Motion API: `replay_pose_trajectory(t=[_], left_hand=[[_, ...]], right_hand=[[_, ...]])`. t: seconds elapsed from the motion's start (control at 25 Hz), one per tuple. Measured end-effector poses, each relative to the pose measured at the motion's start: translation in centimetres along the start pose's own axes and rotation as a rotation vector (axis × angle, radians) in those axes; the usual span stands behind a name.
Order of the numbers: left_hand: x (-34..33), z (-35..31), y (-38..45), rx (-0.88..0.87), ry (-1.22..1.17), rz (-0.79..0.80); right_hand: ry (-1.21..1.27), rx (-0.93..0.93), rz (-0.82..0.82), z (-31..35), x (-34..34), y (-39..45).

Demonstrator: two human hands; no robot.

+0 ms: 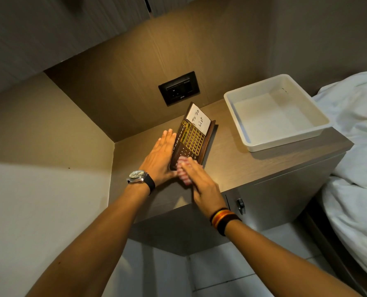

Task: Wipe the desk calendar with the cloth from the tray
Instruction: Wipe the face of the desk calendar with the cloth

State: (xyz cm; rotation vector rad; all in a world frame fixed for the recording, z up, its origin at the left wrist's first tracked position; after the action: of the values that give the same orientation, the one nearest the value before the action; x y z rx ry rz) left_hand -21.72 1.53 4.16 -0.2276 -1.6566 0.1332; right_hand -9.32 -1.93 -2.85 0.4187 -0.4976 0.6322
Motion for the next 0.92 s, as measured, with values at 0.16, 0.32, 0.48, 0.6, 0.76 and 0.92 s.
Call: replay_pose_trajectory(t=[0.16, 0.32, 0.48, 0.6, 0.76, 0.92], left_hand=[[0.1, -0.3, 0.5, 0.018, -0.019, 0.013], [0.0, -0.1, 0.5, 0.017, -0.018, -0.015], [0.1, -0.3, 0.8, 0.010, -0.013, -0.008], [0.1, -0.3, 1.0, 0.036, -0.015, 0.002], [0.1, -0.1, 0.9, 0.030, -0.029, -0.022], [0.1, -0.3, 1.1, 0.034, -0.005, -0.006]], right_hand=[[0.122, -0.180, -0.120, -0.8, 3.4, 4.5], [0.075, -0.048, -0.060, 0.9, 1.2, 2.7], [0.070, -0.052, -0.058, -1.1, 2.0, 1.5], [0.131, -0.207, -0.122, -1.9, 3.3, 4.3], [0.129, -0.177, -0.059, -0.8, 0.0, 1.0], [0.118, -0.171, -0.108, -1.7, 1.7, 2.2]])
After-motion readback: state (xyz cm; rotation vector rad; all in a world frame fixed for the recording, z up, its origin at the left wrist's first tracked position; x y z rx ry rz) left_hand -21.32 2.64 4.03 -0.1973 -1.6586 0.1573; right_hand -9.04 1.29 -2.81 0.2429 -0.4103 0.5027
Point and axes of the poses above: each hand's wrist, its own y-axis towards the middle knuckle, its own x-axis out of the back of the hand, z = x × y, the point moved 10 cm from there along y, towards the middle knuckle, and after that the axes turned 13 degrees about z, right-handed, at the moved point
